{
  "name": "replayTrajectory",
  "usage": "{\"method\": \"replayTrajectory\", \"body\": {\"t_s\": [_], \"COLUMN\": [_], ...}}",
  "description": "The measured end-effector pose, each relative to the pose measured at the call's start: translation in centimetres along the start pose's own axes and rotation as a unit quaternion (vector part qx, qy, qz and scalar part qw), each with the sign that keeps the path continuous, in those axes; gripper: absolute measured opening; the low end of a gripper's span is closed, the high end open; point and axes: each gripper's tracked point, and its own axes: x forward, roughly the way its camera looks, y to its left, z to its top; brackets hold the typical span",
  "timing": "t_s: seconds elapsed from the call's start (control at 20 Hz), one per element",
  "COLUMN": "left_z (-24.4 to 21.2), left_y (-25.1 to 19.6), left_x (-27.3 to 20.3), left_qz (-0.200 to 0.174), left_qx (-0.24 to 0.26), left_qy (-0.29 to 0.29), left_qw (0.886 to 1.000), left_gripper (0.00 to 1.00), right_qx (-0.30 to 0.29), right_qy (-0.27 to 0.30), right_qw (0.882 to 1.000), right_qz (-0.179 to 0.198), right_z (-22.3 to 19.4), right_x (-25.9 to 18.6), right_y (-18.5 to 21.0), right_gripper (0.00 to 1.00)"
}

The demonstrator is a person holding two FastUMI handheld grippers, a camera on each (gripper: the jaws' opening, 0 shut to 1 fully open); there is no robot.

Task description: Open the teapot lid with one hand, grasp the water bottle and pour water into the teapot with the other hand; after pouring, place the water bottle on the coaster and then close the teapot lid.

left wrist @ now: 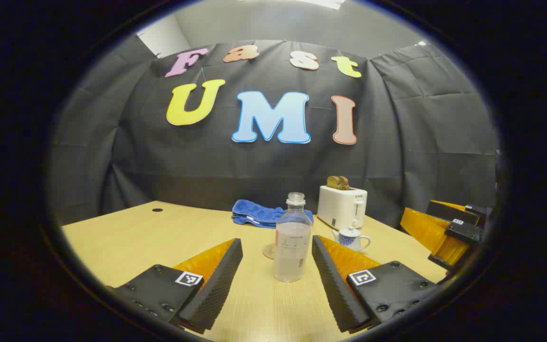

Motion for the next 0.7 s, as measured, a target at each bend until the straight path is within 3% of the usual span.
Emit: {"method": "replayTrajectory", "body": {"t_s": [0.7], "left_z": [-0.2], "left_y": [-0.8], "left_x": [1.4], "left_qz": [-0.014], "left_qx": [0.022], "left_qy": [0.004], "left_qw": [1.0], "left_gripper": [0.99], "right_qx": [-0.009], "right_qy": [0.01], "right_qw": [0.999], "right_qz": [0.031], "right_z": [0.4], "right_x": [2.2], "right_y": [1.5], "right_gripper": [0.96]}}
